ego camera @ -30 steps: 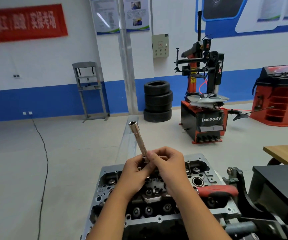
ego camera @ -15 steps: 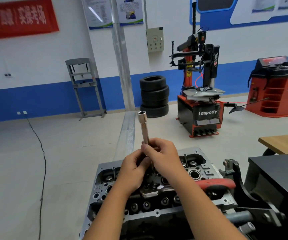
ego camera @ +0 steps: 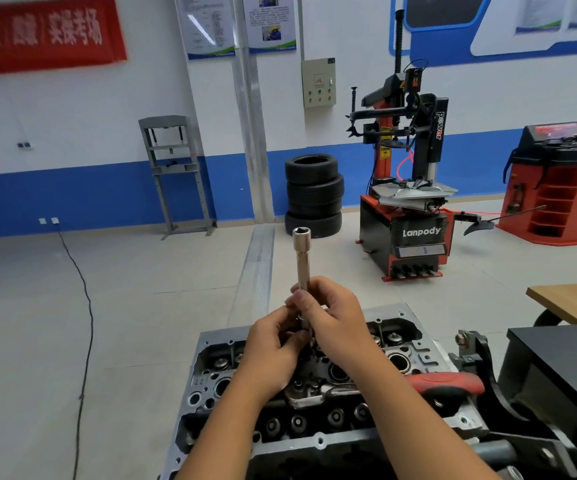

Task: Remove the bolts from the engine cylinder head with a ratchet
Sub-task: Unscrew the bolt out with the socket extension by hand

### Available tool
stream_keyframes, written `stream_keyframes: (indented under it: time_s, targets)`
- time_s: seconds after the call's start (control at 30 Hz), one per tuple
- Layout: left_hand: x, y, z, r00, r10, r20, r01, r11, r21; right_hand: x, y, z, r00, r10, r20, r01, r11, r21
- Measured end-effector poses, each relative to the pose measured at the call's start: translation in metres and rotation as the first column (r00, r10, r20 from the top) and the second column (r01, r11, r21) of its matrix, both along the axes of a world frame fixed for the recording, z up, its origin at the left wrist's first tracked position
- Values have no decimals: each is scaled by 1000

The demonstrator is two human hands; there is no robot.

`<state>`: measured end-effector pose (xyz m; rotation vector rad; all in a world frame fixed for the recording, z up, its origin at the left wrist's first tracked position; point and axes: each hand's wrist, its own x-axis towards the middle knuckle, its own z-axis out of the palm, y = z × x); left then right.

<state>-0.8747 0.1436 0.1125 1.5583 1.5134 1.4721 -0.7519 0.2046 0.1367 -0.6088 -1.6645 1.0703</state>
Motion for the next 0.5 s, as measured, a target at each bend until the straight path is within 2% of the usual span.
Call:
stream_keyframes:
  time_s: [0.2,0.37,0.5]
  targets:
    - [0,1,-1,997,61,39,-63,997,35,2,-2,-2,989,-149,-19,150,989,16]
    - [2,-3,2,999,-25,-29,26,999,40,2,-3,-3,995,-103,7,103,995,5]
    - [3,-1,-1,998,62,3,-62,996,69,4,-6,-3,995,-90,36,90,996,3]
